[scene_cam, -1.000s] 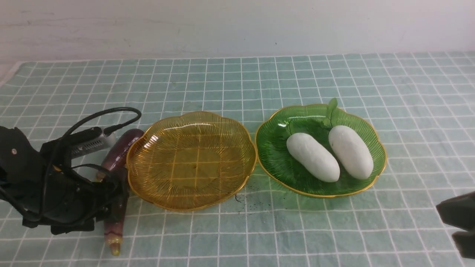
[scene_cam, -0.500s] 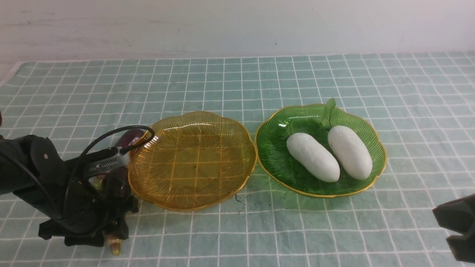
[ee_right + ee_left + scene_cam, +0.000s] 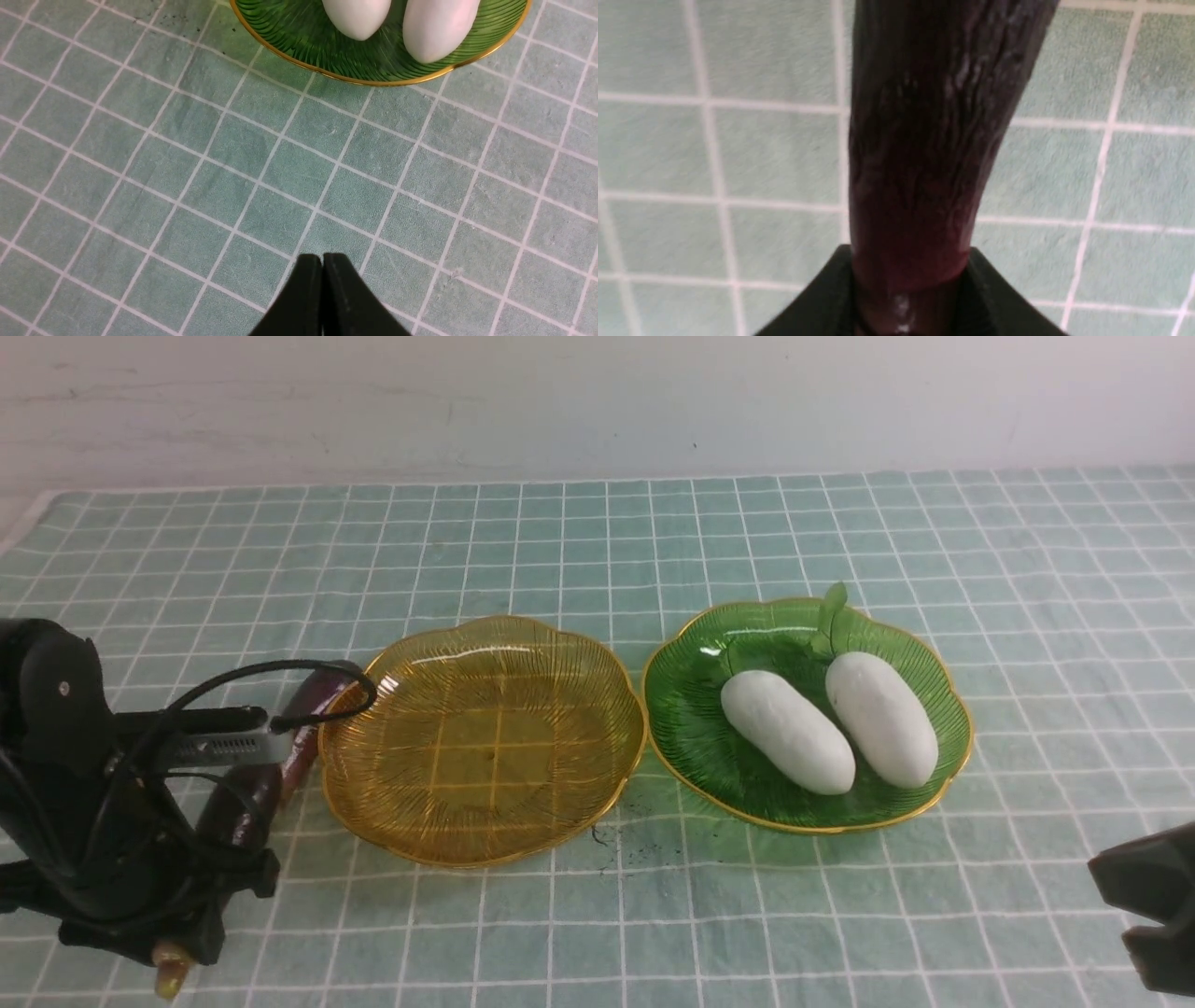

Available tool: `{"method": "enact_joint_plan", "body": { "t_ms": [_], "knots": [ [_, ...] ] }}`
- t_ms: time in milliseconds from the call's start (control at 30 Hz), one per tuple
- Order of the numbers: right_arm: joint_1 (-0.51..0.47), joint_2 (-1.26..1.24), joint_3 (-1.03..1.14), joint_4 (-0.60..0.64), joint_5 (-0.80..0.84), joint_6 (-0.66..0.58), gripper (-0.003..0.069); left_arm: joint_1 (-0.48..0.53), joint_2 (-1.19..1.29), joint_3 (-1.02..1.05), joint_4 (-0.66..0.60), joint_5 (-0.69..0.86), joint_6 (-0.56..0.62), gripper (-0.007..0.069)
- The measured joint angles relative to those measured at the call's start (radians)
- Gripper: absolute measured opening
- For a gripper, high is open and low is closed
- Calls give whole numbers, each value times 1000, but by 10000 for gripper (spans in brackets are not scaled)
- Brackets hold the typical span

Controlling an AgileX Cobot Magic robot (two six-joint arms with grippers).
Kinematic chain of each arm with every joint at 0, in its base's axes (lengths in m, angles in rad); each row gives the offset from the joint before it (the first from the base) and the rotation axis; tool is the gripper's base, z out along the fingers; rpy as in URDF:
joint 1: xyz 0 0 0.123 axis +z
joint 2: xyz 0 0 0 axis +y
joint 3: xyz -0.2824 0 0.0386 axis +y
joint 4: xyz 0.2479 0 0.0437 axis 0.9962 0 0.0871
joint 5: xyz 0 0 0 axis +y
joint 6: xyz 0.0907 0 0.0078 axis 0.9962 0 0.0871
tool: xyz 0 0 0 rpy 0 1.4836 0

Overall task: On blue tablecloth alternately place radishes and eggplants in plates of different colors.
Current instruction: 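Pick up the eggplant and place it in the yellow plate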

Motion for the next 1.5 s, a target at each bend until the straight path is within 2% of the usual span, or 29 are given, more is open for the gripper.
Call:
{"method": "enact_joint_plan", "body": {
  "t_ms": [167,267,433,533,667,800,1033,1200,1400,1500],
  "knots": [
    [0,0,0,0,0,0,-15,0,-59,-94,57,146,-13,226],
    [0,0,0,0,0,0,-15,0,-67,-165,29,184,-13,226],
    [0,0,0,0,-1,0,-15,0,-59,-242,-99,179,30,226],
    [0,0,0,0,-5,0,-15,0,-15,-298,-283,161,139,226],
    [0,0,0,0,-8,0,-15,-10,60,-340,-429,146,241,226],
    [0,0,0,1,-8,0,-15,-60,161,-397,-474,128,306,226],
    [0,0,0,1,-8,0,-15,-170,330,-516,-493,117,325,227],
    [0,0,0,1,-8,0,-15,-198,405,-556,-495,72,327,277],
    [0,0,0,9,-8,0,-15,-199,438,-559,-494,25,326,436],
    [0,0,0,9,-8,0,-15,-199,438,-572,-490,33,323,482]
  ]
}}
